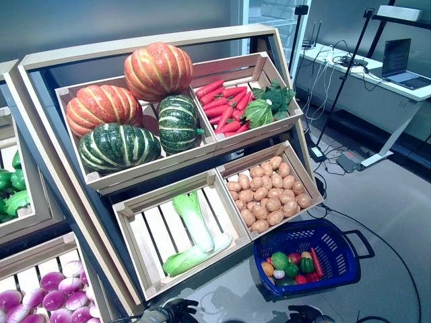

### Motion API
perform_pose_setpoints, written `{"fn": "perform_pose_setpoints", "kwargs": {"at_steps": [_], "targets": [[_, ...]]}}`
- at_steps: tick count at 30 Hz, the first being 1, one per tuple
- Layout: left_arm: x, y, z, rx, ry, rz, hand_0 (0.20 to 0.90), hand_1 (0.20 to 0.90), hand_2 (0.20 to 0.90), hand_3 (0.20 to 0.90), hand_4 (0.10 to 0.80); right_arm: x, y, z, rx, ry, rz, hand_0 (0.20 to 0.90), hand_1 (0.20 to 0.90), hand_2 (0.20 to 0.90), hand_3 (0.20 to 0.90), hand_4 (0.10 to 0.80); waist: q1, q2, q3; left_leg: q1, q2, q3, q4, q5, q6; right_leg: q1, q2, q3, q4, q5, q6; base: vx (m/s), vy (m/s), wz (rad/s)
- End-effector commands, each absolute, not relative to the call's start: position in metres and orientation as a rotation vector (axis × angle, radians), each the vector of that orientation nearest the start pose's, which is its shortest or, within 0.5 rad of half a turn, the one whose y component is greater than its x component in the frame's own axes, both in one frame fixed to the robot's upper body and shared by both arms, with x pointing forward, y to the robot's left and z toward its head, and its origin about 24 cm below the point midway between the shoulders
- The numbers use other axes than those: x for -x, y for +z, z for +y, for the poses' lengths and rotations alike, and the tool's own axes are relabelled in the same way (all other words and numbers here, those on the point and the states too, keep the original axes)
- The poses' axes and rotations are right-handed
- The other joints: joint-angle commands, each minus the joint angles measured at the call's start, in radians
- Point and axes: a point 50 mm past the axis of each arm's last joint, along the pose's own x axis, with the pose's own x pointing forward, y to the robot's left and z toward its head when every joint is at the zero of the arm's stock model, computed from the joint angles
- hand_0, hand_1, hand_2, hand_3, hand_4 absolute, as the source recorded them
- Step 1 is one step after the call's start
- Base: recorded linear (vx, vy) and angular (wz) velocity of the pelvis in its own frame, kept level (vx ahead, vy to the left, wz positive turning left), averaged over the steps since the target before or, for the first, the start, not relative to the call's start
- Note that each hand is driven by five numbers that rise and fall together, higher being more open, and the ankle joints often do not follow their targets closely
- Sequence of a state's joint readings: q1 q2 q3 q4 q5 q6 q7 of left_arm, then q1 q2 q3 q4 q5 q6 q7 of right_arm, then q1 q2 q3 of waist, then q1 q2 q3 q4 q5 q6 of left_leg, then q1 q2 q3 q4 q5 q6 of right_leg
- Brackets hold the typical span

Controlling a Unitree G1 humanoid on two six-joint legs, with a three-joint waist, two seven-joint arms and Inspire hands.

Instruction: Put vegetables into the basket

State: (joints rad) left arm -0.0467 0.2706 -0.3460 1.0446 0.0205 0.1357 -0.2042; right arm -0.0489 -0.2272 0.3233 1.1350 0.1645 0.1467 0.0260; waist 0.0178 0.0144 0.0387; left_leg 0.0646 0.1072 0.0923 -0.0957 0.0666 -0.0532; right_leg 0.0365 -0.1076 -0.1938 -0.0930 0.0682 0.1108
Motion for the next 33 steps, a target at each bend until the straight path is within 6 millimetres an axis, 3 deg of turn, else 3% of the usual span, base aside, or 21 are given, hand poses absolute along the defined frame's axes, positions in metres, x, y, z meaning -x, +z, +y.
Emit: {"fn": "perform_pose_setpoints", "kwargs": {"at_steps": [1, 8, 13, 16, 21, 22, 23, 25, 27, 33], "targets": [[-0.167, -0.14, 0.205, -0.356, -0.323, 1.093, 0.9, 0.9, 0.9, 0.9, 0.8, -0.146, -0.152, -0.198, 0.253, 0.113, 1.164, 0.9, 0.9, 0.9, 0.9, 0.8, 0.008, -0.041, 0.034, 0.03, 0.005, -0.034, 0.008, -0.058, -0.015, 0.077, -0.042, 0.004, 0.006, -0.027, 0.035, 0.0, 0.0, 0.0], [-0.176, -0.134, 0.203, -0.348, -0.306, 1.009, 0.9, 0.9, 0.9, 0.9, 0.8, -0.145, -0.152, -0.197, 0.25, 0.111, 1.165, 0.9, 0.9, 0.9, 0.9, 0.8, 0.008, -0.04, 0.034, 0.032, 0.004, -0.036, 0.008, -0.06, -0.016, 0.079, -0.044, 0.005, 0.006, -0.027, 0.035, 0.0, 0.0, 0.0], [-0.195, -0.12, 0.201, -0.303, -0.299, 0.875, 0.9, 0.9, 0.9, 0.9, 0.8, -0.145, -0.152, -0.199, 0.253, 0.116, 1.166, 0.9, 0.9, 0.9, 0.9, 0.8, 0.006, -0.04, 0.032, 0.034, 0.004, -0.035, 0.008, -0.06, -0.018, 0.08, -0.044, 0.009, 0.006, -0.026, 0.036, 0.0, 0.0, 0.0], [-0.222, -0.096, 0.197, -0.301, -0.32, 0.706, 0.9, 0.9, 0.9, 0.9, 0.8, -0.146, -0.15, -0.201, 0.254, 0.113, 1.163, 0.9, 0.9, 0.9, 0.9, 0.8, 0.004, -0.038, 0.038, 0.032, 0.004, -0.033, 0.008, -0.059, -0.021, 0.076, -0.044, 0.013, 0.006, -0.025, 0.037, 0.0, 0.0, 0.0], [-0.259, -0.037, 0.196, -0.428, -0.443, 0.448, 0.9, 0.9, 0.9, 0.9, 0.8, -0.148, -0.147, -0.21, 0.267, 0.107, 1.153, 0.9, 0.9, 0.9, 0.9, 0.8, 0.007, -0.026, 0.044, 0.025, 0.004, -0.033, 0.008, -0.057, -0.022, 0.069, -0.044, 0.016, 0.006, -0.022, 0.037, 0.0, 0.0, 0.0], [-0.26, -0.032, 0.196, -0.431, -0.453, 0.421, 0.9, 0.9, 0.9, 0.9, 0.8, -0.148, -0.147, -0.21, 0.266, 0.106, 1.153, 0.9, 0.9, 0.9, 0.9, 0.8, 0.007, -0.025, 0.044, 0.024, 0.005, -0.033, 0.008, -0.057, -0.022, 0.068, -0.044, 0.016, 0.006, -0.022, 0.038, 0.0, 0.0, 0.0], [-0.274, -0.002, 0.194, -0.444, -0.495, 0.302, 0.9, 0.9, 0.9, 0.9, 0.8, -0.146, -0.147, -0.214, 0.27, 0.098, 1.154, 0.9, 0.9, 0.9, 0.9, 0.8, 0.008, -0.019, 0.046, 0.021, 0.005, -0.031, 0.008, -0.055, -0.022, 0.065, -0.046, 0.016, 0.006, -0.022, 0.037, 0.0, 0.0, 0.0], [-0.283, 0.032, 0.19, -0.483, -0.548, 0.174, 0.9, 0.9, 0.9, 0.9, 0.8, -0.142, -0.148, -0.217, 0.27, 0.092, 1.159, 0.9, 0.9, 0.9, 0.9, 0.8, 0.01, -0.014, 0.043, 0.018, 0.004, -0.031, 0.008, -0.056, -0.02, 0.063, -0.047, 0.018, 0.006, -0.023, 0.037, 0.0, 0.0, 0.0], [-0.289, 0.071, 0.184, -0.547, -0.611, 0.019, 0.9, 0.9, 0.9, 0.9, 0.8, -0.137, -0.15, -0.218, 0.269, 0.085, 1.163, 0.9, 0.9, 0.9, 0.9, 0.8, 0.011, -0.009, 0.038, 0.013, 0.005, -0.031, 0.008, -0.057, -0.021, 0.059, -0.048, 0.018, 0.006, -0.023, 0.038, 0.0, 0.0, 0.0], [-0.287, 0.155, 0.179, -0.866, -0.619, -0.356, 0.9, 0.9, 0.9, 0.9, 0.8, -0.125, -0.153, -0.221, 0.269, 0.079, 1.176, 0.9, 0.9, 0.9, 0.9, 0.8, 0.01, -0.004, 0.025, 0.009, 0.005, -0.032, 0.008, -0.06, -0.024, 0.056, -0.049, 0.018, 0.006, -0.026, 0.039, 0.0, 0.0, 0.0]]}}
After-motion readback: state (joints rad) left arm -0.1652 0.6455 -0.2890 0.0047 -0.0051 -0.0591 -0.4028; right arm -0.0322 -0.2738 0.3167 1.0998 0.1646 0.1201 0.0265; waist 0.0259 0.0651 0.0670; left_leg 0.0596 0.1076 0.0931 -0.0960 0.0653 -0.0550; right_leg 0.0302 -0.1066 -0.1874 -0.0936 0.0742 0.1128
